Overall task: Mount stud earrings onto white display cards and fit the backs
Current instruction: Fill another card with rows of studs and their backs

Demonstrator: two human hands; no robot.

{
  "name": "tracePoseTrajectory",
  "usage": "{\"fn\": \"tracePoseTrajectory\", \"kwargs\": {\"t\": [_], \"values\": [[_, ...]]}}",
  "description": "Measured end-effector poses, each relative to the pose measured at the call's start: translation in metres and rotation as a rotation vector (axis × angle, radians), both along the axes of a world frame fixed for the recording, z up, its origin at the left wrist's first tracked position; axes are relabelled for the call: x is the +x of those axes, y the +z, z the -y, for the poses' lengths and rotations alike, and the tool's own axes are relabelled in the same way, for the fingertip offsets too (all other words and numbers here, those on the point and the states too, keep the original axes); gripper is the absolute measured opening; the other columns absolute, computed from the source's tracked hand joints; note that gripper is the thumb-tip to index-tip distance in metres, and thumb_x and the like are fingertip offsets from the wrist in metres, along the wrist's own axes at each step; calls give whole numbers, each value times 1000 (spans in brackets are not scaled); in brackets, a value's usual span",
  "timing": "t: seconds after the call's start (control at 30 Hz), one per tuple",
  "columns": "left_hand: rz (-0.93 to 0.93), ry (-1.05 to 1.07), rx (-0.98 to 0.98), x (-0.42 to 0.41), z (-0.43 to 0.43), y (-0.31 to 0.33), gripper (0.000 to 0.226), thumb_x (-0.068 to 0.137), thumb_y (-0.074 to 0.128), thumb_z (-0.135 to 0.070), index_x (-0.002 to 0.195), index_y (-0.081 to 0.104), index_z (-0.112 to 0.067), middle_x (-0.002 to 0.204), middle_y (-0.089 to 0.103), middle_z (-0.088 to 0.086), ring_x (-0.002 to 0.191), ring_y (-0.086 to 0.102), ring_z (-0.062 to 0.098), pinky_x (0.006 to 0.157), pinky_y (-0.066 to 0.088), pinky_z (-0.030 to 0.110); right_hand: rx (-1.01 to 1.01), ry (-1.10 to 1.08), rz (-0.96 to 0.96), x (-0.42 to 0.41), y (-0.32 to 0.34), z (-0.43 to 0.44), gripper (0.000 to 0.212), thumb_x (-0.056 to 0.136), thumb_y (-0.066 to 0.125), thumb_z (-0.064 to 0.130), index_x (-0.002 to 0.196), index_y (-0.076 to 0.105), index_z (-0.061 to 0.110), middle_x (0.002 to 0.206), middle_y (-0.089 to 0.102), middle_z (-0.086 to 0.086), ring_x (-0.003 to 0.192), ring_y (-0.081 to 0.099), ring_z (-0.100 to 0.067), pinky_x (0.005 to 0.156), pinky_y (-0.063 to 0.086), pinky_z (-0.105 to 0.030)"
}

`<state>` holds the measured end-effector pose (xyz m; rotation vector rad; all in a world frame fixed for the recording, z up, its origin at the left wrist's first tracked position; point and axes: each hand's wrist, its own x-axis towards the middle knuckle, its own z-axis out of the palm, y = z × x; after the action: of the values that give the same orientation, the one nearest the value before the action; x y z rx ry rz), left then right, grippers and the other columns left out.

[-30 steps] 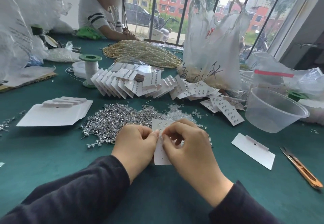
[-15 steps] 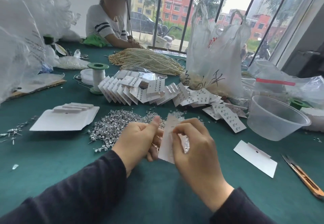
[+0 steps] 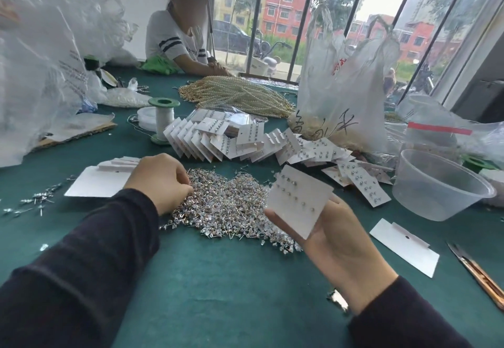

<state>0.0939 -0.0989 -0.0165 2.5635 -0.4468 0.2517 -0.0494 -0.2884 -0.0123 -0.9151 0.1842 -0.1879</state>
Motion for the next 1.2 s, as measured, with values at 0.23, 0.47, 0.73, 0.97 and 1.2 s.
{"fn": "tracePoseTrajectory", "kwargs": {"t": [0.23,0.47,0.73,0.97,1.2], "values": [[25,36,-31,4,0,0,12,79,67,-23,86,70,-15,91,70,6,90,59,23,79,40,25,152,155,-38,1,-2,0,34,68,60,4,101,67,-1,107,66,-23,101,61,-42,71,57,-51],[10,-39,49,4,8,-9,7,81,63,-22,84,68,-19,91,69,4,84,57,20,78,43,25,169,226,-33,0,-4,-2,29,74,56,7,98,71,1,112,65,-22,102,61,-41,74,56,-50],[117,-8,-151,2,5,-2,7,83,61,-16,77,64,-14,75,64,5,75,56,22,71,37,24,195,237,-32,1,-5,0,28,75,56,8,99,71,1,112,65,-22,100,62,-41,69,57,-46],[17,-250,-412,-21,18,7,6,82,65,-18,82,59,-17,67,62,-2,58,55,11,53,40,16,240,260,-43,1,-3,-3,31,65,66,5,95,72,-1,111,65,-22,95,65,-40,74,56,-49],[-596,-520,-934,-58,37,12,20,51,74,-27,63,74,-11,59,69,5,48,58,7,44,46,15,236,323,-28,2,-1,-4,42,66,71,3,106,66,-6,116,61,-27,102,62,-42,84,50,-49]]}}
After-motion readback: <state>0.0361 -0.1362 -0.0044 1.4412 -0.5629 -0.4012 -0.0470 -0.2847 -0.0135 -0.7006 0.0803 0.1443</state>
